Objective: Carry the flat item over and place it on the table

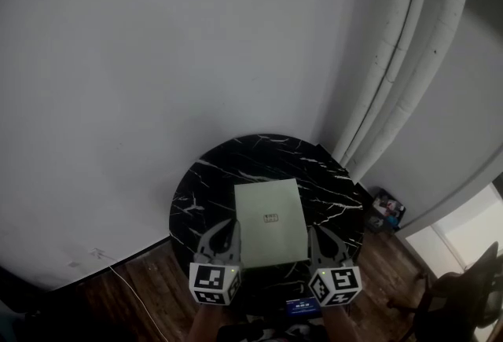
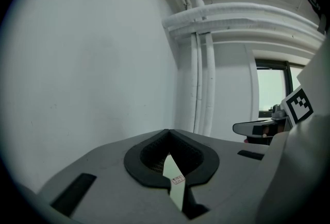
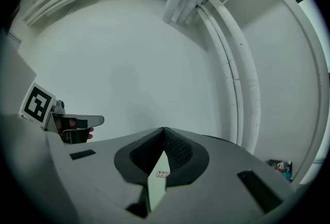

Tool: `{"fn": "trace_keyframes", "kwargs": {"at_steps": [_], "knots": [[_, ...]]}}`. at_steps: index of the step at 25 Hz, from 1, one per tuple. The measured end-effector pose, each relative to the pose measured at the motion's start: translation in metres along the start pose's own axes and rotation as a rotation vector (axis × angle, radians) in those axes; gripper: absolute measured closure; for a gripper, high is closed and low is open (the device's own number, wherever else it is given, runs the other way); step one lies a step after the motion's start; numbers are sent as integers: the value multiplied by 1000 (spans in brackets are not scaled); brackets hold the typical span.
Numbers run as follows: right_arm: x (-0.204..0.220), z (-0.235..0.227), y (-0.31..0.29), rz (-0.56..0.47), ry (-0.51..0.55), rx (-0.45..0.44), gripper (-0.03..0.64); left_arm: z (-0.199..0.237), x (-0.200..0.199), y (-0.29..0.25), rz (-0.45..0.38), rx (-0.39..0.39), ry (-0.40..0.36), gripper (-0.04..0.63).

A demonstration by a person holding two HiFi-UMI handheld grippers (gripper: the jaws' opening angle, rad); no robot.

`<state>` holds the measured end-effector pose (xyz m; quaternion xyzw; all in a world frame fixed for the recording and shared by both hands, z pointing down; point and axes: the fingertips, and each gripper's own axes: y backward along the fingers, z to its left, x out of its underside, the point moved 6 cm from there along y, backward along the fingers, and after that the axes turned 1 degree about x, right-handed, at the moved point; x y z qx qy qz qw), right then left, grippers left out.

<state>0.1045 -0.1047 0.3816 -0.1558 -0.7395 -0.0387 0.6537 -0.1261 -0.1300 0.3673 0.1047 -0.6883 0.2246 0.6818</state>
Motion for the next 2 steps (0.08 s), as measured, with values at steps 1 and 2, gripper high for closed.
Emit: {"fn": "trace_keyframes", "kwargs": {"at_steps": [1, 2], "knots": [[1, 0, -1, 0, -1, 1, 598, 1, 1, -1, 0, 1, -1, 584], [2, -1, -3, 1, -2, 2, 598, 1, 2, -2, 1, 2, -2, 584]]}}
